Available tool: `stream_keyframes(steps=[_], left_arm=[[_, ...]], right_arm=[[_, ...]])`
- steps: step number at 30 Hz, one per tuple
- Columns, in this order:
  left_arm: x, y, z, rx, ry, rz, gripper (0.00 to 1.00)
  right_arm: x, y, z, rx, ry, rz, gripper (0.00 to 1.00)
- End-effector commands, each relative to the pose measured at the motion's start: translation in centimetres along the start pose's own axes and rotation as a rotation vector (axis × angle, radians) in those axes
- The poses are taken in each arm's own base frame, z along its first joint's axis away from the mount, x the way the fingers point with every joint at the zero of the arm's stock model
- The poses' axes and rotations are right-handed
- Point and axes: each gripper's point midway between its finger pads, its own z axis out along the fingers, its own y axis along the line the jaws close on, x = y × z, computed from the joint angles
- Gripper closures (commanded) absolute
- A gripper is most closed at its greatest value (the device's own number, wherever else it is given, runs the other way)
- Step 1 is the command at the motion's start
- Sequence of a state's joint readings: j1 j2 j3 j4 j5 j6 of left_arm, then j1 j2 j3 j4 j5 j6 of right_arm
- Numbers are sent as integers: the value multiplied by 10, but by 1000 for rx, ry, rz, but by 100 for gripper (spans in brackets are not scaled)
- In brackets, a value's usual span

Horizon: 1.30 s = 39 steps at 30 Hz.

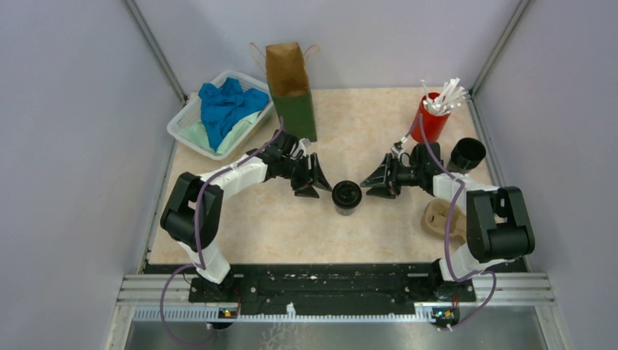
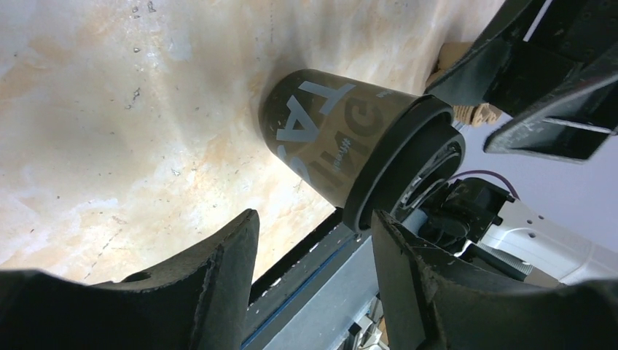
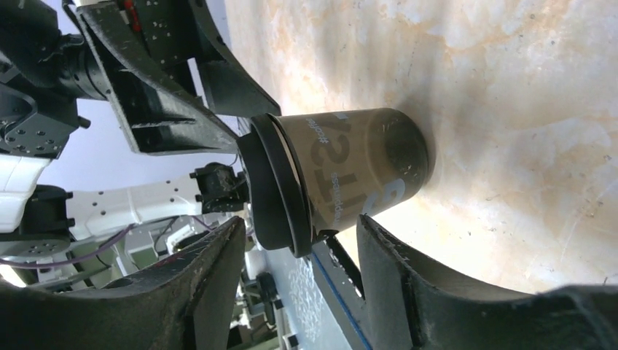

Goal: Pack the takeout coffee
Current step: Close the cup lid on the coffee cup.

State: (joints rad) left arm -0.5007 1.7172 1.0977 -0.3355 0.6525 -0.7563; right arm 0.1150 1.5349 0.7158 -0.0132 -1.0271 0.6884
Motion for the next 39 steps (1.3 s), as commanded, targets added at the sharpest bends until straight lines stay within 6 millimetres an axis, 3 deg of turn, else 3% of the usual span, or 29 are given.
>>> stream_keyframes(steps=[1,19,27,31,39], left_arm=[[-4,-20,-14,43,-43,53,34],[12,-14,10,24,21,56,44],[12,10,22,-53,31,20,49],[14,22,26,-100,32,-9,50],[22,57,32,-231,53,-60,50]], right_arm=[[3,2,-7,-15,-11,-25,44],[17,-12,4,11,36,5,58],[20,-37,10,93,4,101,65],[26,-58,10,180,-4,169,65],[24,-80,11,282,-1,205,65]])
